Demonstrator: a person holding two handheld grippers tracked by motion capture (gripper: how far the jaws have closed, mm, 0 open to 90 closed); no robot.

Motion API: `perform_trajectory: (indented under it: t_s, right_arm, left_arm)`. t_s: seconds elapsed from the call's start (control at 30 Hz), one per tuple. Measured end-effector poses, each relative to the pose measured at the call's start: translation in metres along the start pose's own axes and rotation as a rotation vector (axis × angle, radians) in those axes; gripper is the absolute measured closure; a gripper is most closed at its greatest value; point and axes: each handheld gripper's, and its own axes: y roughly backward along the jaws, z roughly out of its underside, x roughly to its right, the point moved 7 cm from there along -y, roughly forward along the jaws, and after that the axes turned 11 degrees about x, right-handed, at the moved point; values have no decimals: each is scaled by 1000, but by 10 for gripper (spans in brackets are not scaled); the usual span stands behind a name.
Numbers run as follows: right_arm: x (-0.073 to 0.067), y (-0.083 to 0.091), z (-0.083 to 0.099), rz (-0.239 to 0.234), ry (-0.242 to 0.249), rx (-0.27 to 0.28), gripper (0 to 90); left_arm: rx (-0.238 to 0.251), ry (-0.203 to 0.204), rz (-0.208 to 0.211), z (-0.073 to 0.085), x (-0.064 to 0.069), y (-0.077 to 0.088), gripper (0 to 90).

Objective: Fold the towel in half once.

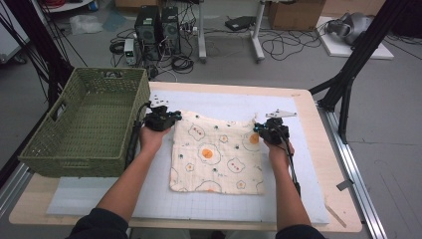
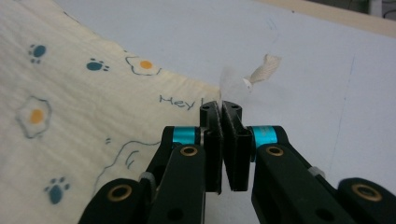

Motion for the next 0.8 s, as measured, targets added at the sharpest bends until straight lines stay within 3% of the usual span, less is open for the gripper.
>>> perform_trajectory:
  t_s: [0.17,0.33,0.53,0.6,0.63,0.8]
  right_arm:
    - [-4,17,-6,-24,4,4,877]
    - [-14,34,-13,-48,32,11,877]
    - [-28,54,-22,-78,84,27,875]
    - [-35,59,-22,-97,89,57,868]
    - [-39,62,-19,-113,81,74,867]
    - [-46,69,-2,-120,95,57,868]
  left_arm:
    - [18,-46,53,-9,15,11,865]
    - [48,-77,60,-11,28,25,866]
    - [75,-72,84,-7,35,44,866]
    - [78,-75,96,-3,39,51,866]
    - [78,-78,102,-1,40,53,865]
    - [83,-66,125,9,48,66,863]
